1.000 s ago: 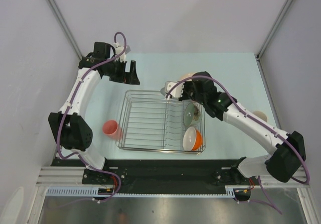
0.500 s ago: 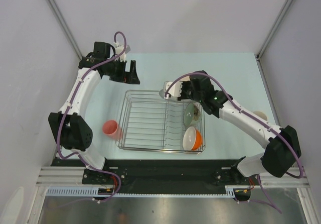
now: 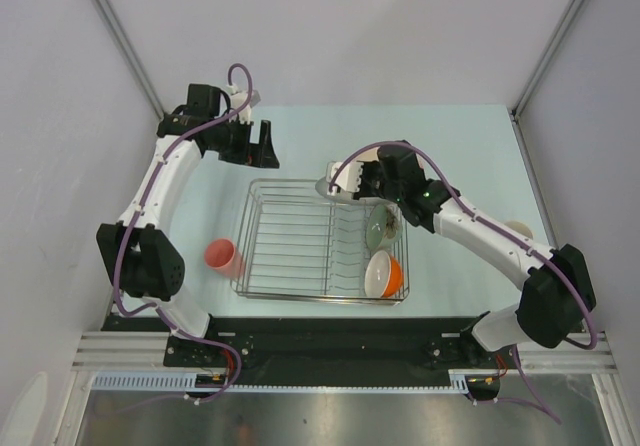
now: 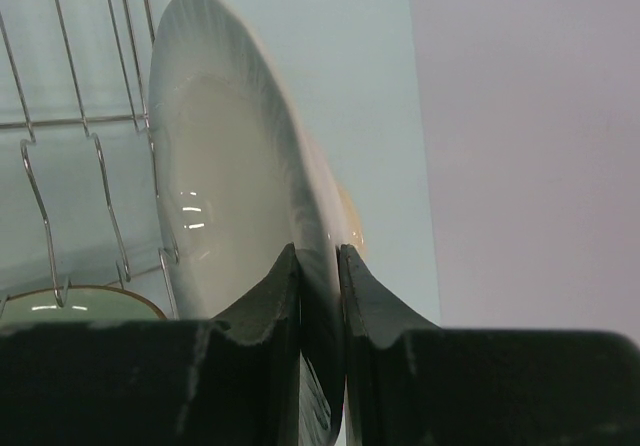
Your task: Load the mixed dishes into the dish rack
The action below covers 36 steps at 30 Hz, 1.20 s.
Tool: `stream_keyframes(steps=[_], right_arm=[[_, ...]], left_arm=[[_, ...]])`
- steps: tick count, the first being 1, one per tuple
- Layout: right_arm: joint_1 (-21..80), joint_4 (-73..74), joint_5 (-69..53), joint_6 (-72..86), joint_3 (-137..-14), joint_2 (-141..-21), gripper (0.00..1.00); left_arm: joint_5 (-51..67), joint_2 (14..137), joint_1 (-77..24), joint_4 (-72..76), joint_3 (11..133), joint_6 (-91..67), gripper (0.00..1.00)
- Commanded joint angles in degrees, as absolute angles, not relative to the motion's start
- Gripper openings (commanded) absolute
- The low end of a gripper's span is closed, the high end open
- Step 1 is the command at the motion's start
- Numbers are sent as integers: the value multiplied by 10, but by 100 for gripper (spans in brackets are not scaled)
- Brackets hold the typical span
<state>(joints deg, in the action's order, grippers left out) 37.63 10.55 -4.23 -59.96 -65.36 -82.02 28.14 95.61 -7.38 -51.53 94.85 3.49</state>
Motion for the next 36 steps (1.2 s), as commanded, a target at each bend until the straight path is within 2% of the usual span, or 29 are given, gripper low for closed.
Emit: stream_keyframes(steps=[1,10,13,14,16,17,18,19,25,31,32,35,36], right_arm=[[367,84,-81,-544,-653,-842,0],[374,110,-89,-512,-639,-844,0],[381,114,-84,-506,-623,-832,26],[382,115,-78,-505,-613,-830,48],[383,104,-74,-498,-603,-816,57],[382,99,-71,-496,-596,-811,69],[382,92,-69,-493,-594,-807,96],[381,91,-67,-490,-594,-800,100],[380,59,-52,-480,-594,-768,100],[363,6,-45,-430,-594,-682,100],[341,-31,-43,-373,-594,-659,100],[307,-95,81,-207,-595,-639,100],[265,-99,103,-167,-598,-642,100]], left_arm=[[287,946,-74,-504,942,38,100],[282,945,-74,-509,943,45,100],[280,946,-74,-509,943,47,99],[281,946,-74,-509,942,47,100],[282,947,-74,-508,943,47,100],[283,947,-74,-509,943,46,100],[283,947,-74,-509,943,46,100],[284,947,-74,-508,944,46,100],[286,947,-74,-509,944,45,100],[292,952,-76,-508,953,37,100],[294,954,-76,-505,960,33,100],[295,968,-90,-490,990,26,100],[288,990,-97,-492,1005,25,100]])
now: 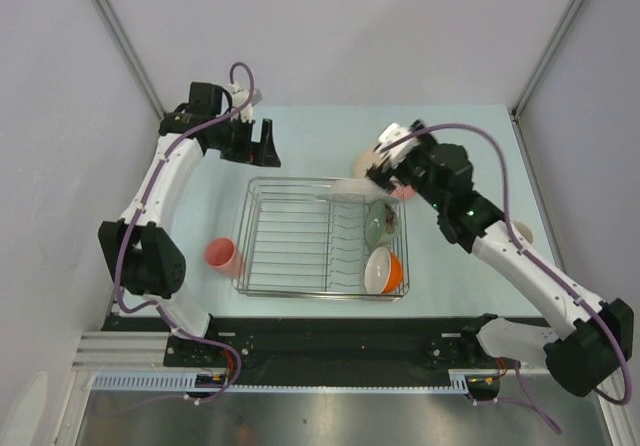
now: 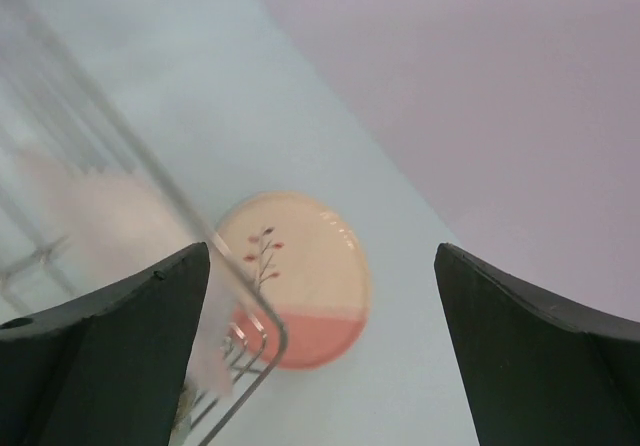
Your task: Load the mixed dishes into the dish rack
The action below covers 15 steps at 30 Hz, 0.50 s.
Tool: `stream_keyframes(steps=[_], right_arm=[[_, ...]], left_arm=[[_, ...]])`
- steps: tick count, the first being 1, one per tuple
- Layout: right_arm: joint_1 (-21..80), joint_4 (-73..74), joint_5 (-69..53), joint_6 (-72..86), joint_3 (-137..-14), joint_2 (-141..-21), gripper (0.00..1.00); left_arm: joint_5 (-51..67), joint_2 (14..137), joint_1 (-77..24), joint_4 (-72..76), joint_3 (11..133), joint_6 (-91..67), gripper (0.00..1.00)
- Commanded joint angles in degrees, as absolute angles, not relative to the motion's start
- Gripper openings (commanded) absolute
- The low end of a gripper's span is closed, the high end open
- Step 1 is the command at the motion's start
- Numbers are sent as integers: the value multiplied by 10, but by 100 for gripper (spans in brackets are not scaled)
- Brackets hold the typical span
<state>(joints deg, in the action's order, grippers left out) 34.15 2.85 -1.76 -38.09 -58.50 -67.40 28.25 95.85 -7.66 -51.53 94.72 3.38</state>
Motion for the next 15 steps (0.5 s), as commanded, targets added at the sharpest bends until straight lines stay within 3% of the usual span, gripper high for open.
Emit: stream_keyframes(steps=[1,3,8,15], right_arm=[[234,-98,106,-128,-601,-648,100],[154,-69,83,11,-617,-678,100],[85,-53,53,139,-627,-736,100],[20,47,-16,285,-692,-903,100]], left_arm=[[282,1004,-104,-496,1025,23,100],[274,1044,-128,-509,1102,15,100],[263,1173,-177,-554,1288,4,100],[217,1280,-219,-485,1368,-11,100]])
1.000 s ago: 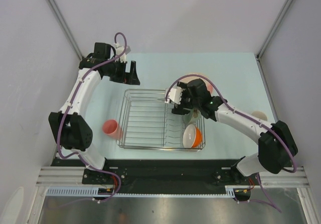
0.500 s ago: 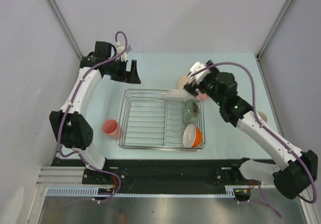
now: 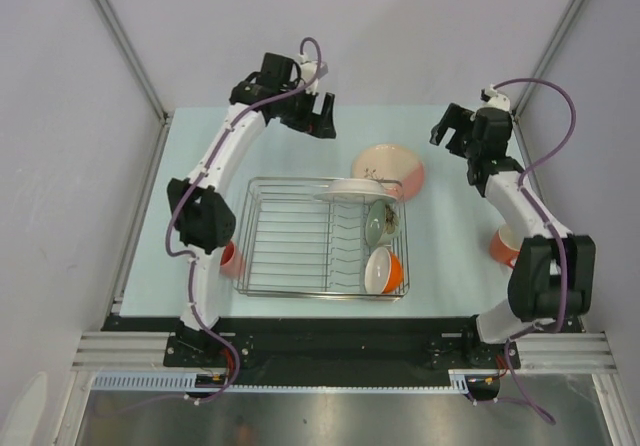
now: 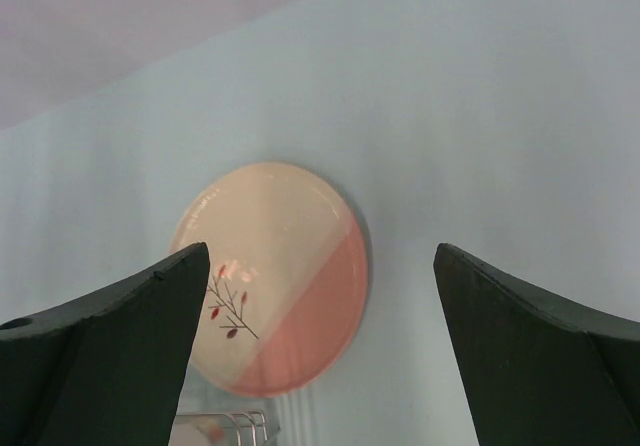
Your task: Load the mixed dishes into the dish rack
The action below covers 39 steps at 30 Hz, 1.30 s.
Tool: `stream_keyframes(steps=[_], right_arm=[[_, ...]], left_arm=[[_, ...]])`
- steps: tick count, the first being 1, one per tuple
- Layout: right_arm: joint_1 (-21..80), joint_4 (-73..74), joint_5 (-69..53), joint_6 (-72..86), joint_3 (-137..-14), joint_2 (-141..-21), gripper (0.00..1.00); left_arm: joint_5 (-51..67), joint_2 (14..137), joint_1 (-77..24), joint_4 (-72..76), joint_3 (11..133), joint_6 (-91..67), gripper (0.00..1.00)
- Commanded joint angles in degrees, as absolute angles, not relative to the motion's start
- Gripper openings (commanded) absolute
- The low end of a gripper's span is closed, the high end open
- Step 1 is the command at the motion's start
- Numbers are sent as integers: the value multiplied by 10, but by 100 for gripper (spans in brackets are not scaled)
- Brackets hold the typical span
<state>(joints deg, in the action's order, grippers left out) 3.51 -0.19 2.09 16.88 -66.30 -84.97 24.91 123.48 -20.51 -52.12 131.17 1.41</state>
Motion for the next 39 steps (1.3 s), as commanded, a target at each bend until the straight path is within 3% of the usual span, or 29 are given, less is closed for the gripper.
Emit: stream_keyframes(steps=[1,15,23,39], right_arm=[[19,53,-19,297,-693,-930,100],[22,87,-73,322,-766,-1126,100],[40,127,-98,315,-819,-1191,85],[70,168,-130,337,-830,-1227,77]], left_arm=[[211,1292,-221,-476,1375,-13,99],[153,1427,-269,-418,1390,-2,100],[164,1466,-293,-424,1388,30,100],[267,1508,-322,-422,1390,66,100]])
